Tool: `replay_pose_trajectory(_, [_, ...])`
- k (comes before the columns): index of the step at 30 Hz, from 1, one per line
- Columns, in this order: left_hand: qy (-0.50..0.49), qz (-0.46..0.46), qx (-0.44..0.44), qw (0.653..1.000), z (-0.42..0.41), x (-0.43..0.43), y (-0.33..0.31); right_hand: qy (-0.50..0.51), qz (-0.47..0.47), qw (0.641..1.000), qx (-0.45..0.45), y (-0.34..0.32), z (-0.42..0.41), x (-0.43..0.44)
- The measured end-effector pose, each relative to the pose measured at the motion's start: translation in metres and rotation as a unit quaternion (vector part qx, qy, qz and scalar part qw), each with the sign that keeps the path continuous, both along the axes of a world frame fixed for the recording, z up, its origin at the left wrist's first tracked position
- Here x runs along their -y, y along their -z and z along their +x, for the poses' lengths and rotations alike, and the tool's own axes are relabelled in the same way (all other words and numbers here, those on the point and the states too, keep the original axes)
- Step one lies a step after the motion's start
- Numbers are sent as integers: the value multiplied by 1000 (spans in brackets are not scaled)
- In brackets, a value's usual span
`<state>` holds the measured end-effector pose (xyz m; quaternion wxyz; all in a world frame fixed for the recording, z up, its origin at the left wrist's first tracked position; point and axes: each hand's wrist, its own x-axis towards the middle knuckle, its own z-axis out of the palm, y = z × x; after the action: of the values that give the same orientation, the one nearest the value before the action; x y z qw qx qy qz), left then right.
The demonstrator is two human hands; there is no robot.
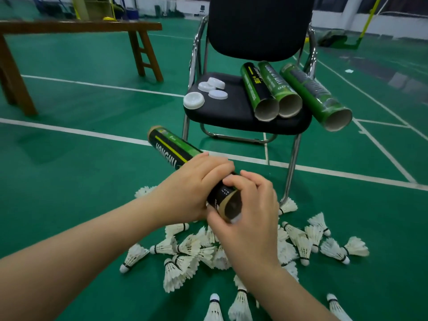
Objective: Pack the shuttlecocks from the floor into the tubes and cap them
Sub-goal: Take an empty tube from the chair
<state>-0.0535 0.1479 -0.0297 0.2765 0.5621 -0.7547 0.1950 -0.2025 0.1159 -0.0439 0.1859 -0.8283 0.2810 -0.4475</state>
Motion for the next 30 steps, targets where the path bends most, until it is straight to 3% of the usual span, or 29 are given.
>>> replay_pose_trajectory(6, [18,-8,5,1000,9,30,-22,20,-43,998,49,-16,9,24])
replay_pose_trajectory(15, [8,6,-1,1000,17,64,-28,6,-13,997,78,-22,21,57])
replay_pose_trajectory(23, [-17,6,17,1000,21,40,-14,-41,-2,999,35,-7,21,48])
replay_pose_trajectory(30, [-61,64,-5,996,29,19,26,-60,56,996,-21,27,33,34])
